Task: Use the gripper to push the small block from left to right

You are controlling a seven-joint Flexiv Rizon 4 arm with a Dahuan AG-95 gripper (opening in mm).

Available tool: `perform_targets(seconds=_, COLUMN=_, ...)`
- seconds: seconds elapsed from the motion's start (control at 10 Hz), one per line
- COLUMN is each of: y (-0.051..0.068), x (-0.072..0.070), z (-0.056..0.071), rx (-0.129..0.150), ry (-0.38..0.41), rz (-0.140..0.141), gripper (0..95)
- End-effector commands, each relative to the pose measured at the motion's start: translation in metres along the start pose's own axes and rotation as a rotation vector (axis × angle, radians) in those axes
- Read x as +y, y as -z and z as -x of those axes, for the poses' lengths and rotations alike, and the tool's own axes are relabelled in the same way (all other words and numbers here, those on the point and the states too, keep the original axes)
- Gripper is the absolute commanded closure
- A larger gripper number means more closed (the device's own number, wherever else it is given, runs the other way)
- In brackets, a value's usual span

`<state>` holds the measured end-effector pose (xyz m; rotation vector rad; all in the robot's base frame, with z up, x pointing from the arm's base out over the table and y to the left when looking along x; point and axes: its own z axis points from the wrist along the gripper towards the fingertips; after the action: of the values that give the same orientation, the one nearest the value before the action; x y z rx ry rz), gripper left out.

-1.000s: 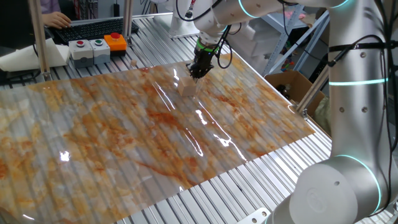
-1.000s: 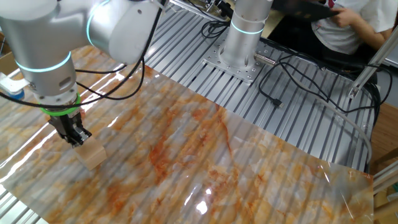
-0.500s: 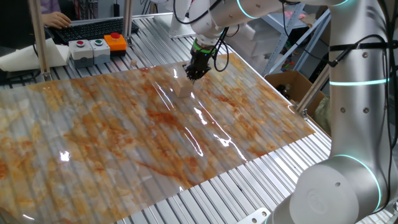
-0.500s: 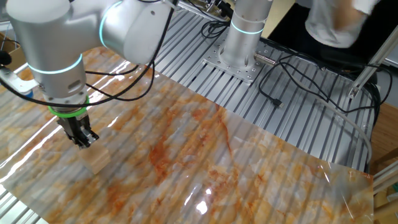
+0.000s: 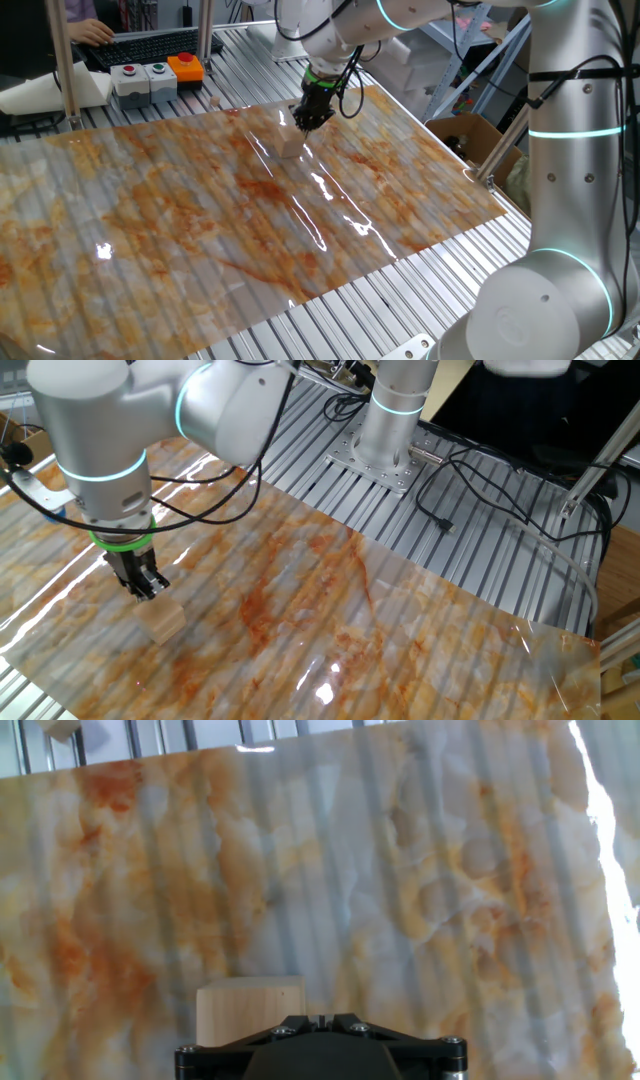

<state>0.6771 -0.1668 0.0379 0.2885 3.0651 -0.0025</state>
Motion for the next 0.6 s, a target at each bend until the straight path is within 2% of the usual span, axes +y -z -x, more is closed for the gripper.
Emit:
perform_targets(seconds=0.1, y=0.0, x=0.007, z=-0.005, rx=-0.004, ry=-0.011, rz=0.0, gripper=95.0)
perform_targets(seconds=0.4, y=0.0, x=0.02, z=-0.013, rx=-0.009, ry=-0.032, rz=-0.009, gripper=95.0)
perform_targets(seconds=0.6, y=0.0, x=0.022, z=-0.013, rx=-0.017, ry=-0.032, rz=-0.012, gripper=95.0)
